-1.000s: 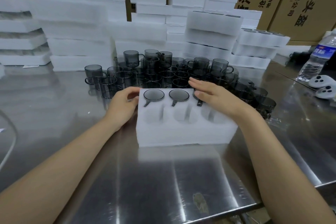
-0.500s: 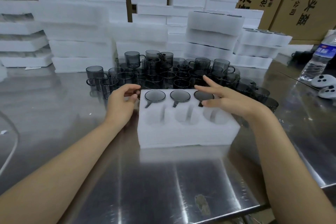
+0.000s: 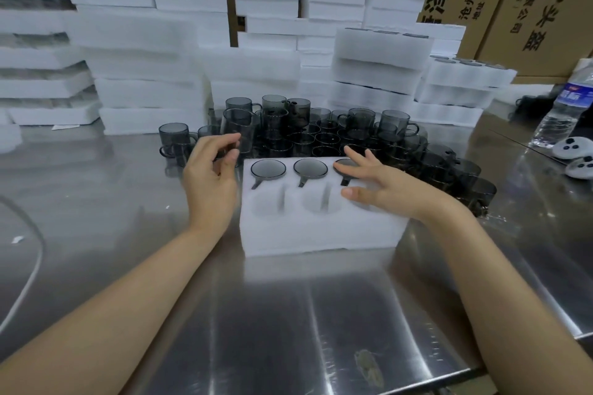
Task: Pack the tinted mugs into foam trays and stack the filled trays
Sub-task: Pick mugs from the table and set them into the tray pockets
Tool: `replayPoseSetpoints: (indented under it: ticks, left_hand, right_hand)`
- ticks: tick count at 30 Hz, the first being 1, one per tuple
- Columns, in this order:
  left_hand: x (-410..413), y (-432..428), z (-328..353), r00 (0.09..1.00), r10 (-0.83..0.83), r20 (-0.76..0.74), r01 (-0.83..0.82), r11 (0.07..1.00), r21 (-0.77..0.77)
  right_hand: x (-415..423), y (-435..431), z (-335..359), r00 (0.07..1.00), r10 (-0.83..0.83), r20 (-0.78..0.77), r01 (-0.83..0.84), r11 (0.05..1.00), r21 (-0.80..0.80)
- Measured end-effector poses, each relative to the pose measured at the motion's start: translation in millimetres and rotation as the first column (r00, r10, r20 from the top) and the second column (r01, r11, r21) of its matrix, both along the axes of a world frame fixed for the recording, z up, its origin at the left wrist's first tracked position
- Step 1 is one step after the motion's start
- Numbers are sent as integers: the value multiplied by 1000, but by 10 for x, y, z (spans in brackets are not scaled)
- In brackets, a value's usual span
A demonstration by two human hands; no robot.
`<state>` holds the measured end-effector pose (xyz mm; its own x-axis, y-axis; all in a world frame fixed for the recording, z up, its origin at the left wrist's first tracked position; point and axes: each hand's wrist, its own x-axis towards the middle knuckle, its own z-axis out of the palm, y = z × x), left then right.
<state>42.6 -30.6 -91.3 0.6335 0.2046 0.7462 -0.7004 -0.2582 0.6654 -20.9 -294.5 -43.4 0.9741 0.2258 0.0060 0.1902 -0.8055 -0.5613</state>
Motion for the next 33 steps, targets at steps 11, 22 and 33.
replayPoseSetpoints:
  ticks: [11,22,33]
  left_hand:
    - [7,-30,11,983,-180,37,181,983,-28]
    - [-11,-60,36,935,-354,-5,331,880,-340]
    - [28,-109,-23,895,-375,-242,239,860,-450]
  right_hand:
    - [273,818,340,911,-192,366,16,901,433]
    - [216,1046,36,941,-3,339,-170,861,480]
    - [211,983,116,984,-100,149,-72,538,840]
